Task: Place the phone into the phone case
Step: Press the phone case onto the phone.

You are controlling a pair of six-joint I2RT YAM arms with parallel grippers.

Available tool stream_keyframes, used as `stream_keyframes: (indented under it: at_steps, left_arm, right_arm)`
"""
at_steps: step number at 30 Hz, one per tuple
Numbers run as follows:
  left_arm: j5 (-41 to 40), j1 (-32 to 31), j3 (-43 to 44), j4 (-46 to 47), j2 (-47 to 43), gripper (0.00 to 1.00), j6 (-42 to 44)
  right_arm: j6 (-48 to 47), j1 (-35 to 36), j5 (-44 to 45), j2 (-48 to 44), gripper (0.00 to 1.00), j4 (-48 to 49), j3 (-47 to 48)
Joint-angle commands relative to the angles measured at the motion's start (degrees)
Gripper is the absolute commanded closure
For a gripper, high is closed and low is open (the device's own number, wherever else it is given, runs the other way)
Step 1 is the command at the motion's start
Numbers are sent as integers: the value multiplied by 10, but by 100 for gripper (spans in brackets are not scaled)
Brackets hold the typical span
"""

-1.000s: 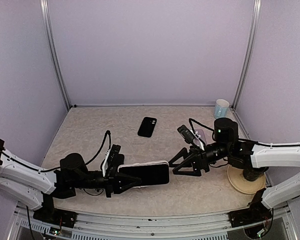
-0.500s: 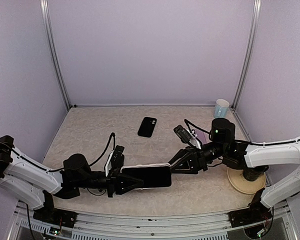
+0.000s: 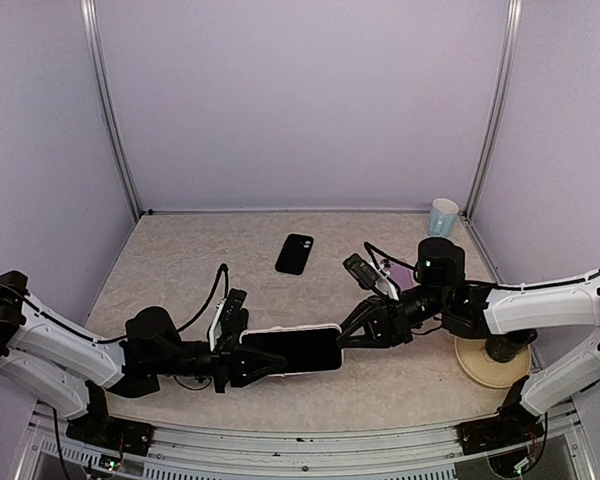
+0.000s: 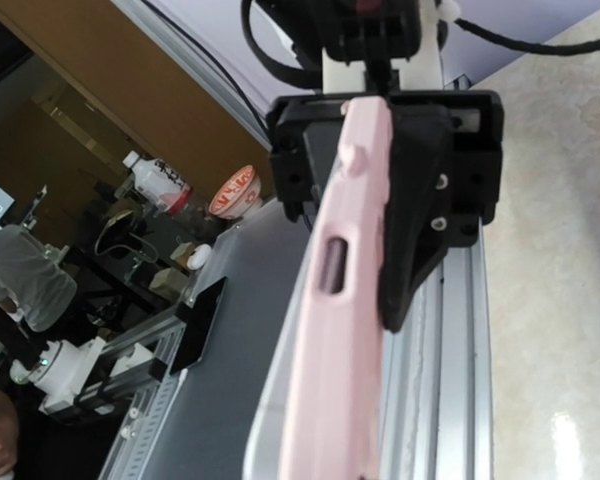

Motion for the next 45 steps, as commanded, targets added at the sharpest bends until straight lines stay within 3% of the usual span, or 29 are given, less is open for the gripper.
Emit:
stream_keyframes:
  at_steps: [1,5,11,18,22,25,33,45]
  left_arm:
    - [-9,3,3,44,-3,100,3]
    - [-11,3,7,36,0,98,3]
    - [-24,3,12,7,-6,87,10]
    - [-37,3,12,-14,-20,74,16]
    - [-39,3,12,-21,-23,72,17]
    - [-41,3,12,-23,-24,74,18]
    - [-47,4,10,-19,-17,97,19]
    - [-63,4,12,-32,-11,100,17]
  right_arm:
    - [-5,5,-4,5,84,-12,17]
    - [-11,6,0,4,90,-23,21]
    - [-37,6,24,6,100,-74,35]
    - [-63,5,70,4,100,-129,52]
    - [-71,6,99,1,100,-149,56]
    - [-72,5,107,0,100,-153,56]
    - [-75,5,125,-10,100,-164,56]
    - [-86,5,140,-31,100,-182,50]
